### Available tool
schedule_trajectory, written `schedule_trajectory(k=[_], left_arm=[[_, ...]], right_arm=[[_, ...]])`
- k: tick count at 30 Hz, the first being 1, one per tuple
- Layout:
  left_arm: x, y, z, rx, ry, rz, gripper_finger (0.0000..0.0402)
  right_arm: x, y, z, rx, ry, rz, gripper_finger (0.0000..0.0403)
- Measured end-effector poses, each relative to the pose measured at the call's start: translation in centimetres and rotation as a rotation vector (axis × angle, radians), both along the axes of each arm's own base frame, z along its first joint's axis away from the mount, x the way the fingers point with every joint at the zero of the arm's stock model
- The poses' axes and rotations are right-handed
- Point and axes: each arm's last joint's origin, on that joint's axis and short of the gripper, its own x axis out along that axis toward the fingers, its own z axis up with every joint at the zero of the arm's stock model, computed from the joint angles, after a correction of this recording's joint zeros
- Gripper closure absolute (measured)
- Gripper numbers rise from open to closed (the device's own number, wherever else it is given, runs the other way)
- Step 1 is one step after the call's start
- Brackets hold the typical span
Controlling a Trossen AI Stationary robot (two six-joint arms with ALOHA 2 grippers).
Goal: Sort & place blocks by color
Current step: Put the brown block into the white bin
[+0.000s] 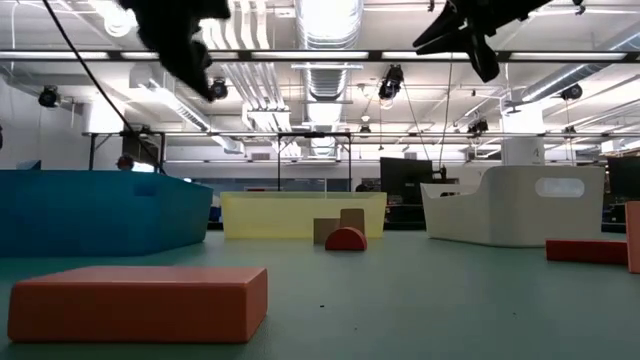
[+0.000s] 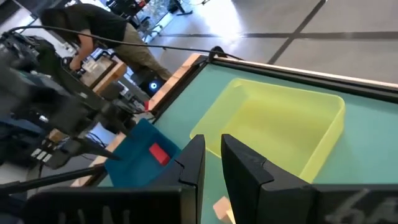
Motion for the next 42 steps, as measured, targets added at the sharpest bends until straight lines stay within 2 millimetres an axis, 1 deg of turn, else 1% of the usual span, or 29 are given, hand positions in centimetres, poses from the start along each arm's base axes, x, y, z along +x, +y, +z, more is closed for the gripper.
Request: schedule_trajectory(k=[4,7,12,16,19,23,28,35,42], left_arm=[[0.2,0.1,1.9,0.022,-0.2,0.025,0.0208],[0.0,0.3,2.9,0.063,-0.298,0.078,0.0208],[-0.4,0.8,4.1,0.146,-0.405,0.247,0.0208],[-0.9,0.9,4.6,0.153,-0.438,0.262,0.0208],[-1.6,0.9,5.1,0.146,-0.465,0.262,0.0208],[-2.8,0.9,6.0,0.136,-0.513,0.263,0.0208],[-4.0,0.9,7.0,0.126,-0.571,0.268,0.0208],[-4.1,1.0,7.4,0.121,-0.614,0.274,0.0208],[-4.0,1.0,7.4,0.126,-0.612,0.279,0.0208]], right_arm=[[1.1,-0.2,0.6,-0.016,0.02,0.021,0.036],[1.9,-0.3,1.2,-0.015,0.062,0.038,0.036],[3.6,-0.5,1.8,-0.003,0.213,0.068,0.036],[5.2,-0.7,2.2,-0.01,0.346,0.102,0.036],[6.4,-0.8,2.1,-0.029,0.458,0.138,0.036],[7.8,-0.6,1.5,-0.061,0.608,0.208,0.036],[9.4,0.1,-0.1,-0.111,0.766,0.316,0.036],[11.3,1.1,-2.8,-0.26,0.9,0.516,0.036],[13.1,0.9,-5.5,-0.266,0.951,0.641,0.036]])
